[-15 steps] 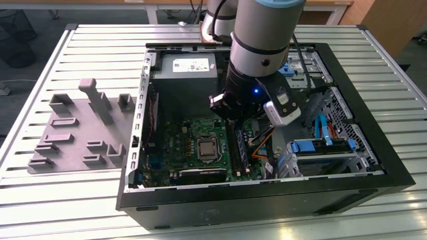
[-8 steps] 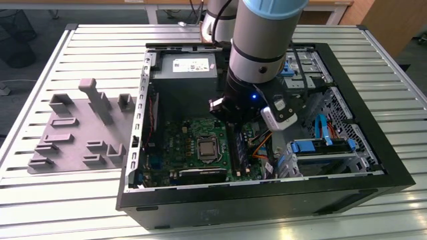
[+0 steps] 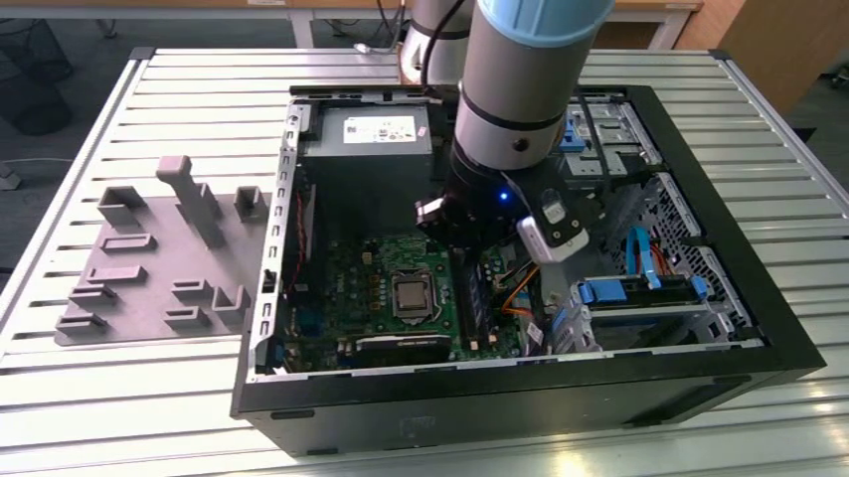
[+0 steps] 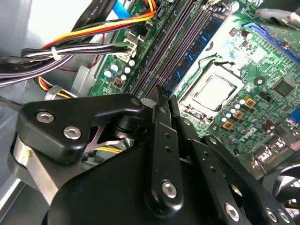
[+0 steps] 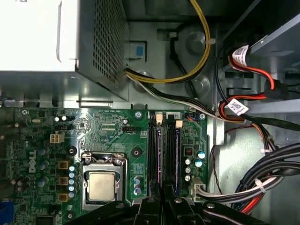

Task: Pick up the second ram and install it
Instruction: 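Insert the second ram into the second slot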

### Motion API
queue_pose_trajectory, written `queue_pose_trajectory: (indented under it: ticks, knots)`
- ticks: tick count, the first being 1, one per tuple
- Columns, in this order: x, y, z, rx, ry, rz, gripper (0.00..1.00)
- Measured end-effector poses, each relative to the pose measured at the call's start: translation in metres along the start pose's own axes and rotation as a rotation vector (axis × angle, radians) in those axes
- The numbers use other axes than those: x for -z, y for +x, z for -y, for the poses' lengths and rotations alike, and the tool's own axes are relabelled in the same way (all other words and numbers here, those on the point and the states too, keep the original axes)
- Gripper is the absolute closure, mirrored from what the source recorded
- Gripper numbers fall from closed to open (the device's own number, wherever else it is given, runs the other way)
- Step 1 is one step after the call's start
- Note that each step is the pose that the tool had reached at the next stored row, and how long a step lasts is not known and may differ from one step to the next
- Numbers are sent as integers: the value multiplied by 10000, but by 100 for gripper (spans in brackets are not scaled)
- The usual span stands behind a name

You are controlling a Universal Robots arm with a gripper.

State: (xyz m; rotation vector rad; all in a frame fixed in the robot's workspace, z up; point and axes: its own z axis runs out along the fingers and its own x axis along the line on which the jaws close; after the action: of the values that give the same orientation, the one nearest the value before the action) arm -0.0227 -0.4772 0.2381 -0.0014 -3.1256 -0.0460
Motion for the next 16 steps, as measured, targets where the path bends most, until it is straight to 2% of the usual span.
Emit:
queue_pose_trajectory:
  ticks: [4, 9, 16]
  knots:
    - [-45, 0, 1, 1, 0, -20, 86]
    - [-49, -1, 1, 2, 0, -24, 86]
    - [-65, -1, 2, 0, -29, -133, 86]
